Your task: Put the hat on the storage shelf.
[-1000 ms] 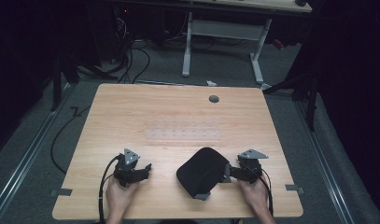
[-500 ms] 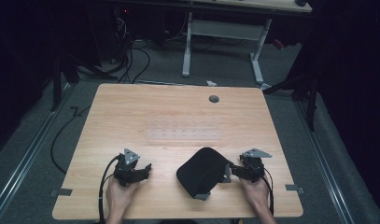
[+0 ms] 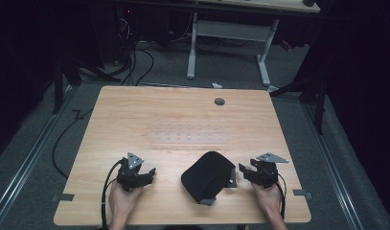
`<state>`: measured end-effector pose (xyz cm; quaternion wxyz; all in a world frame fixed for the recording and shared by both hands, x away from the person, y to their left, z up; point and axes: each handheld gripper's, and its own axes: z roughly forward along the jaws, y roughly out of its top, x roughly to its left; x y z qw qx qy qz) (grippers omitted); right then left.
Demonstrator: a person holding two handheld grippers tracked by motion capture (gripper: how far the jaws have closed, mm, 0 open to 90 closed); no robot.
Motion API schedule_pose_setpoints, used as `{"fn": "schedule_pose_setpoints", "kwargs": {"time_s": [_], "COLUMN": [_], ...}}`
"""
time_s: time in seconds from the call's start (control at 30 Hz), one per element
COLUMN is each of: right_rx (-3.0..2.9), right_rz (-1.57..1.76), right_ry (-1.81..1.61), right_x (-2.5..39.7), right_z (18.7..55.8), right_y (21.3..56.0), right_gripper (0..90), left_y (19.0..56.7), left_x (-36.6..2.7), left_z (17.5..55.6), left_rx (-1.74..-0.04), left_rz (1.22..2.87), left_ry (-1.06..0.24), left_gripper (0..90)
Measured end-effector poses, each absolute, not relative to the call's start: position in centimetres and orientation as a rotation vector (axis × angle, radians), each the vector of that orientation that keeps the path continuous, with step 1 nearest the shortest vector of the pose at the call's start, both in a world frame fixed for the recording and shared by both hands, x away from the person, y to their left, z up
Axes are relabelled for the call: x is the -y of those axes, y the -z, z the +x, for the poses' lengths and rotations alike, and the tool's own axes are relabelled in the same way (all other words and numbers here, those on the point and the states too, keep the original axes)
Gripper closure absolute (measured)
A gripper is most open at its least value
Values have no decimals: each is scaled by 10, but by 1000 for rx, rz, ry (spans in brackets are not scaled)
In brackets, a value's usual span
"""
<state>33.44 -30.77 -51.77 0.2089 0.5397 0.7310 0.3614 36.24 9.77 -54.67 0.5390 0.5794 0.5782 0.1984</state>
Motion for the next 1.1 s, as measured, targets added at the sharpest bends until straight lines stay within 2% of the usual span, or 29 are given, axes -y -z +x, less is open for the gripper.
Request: {"fn": "schedule_pose_setpoints", "kwargs": {"time_s": [0.53,1.1], "right_rx": [-1991,-2066], "right_rz": [1469,1304], "right_ry": [-1191,-1310], "right_x": [316,289], "right_z": [317,302], "right_y": [490,462], "right_gripper": [440,437], "left_y": [547,547], "left_x": [-97,-97], "left_z": [362,362], "left_rx": [-1378,-1378], "left_rz": [1374,1375], "left_ry": [-470,-472], "left_gripper": [285,284]}}
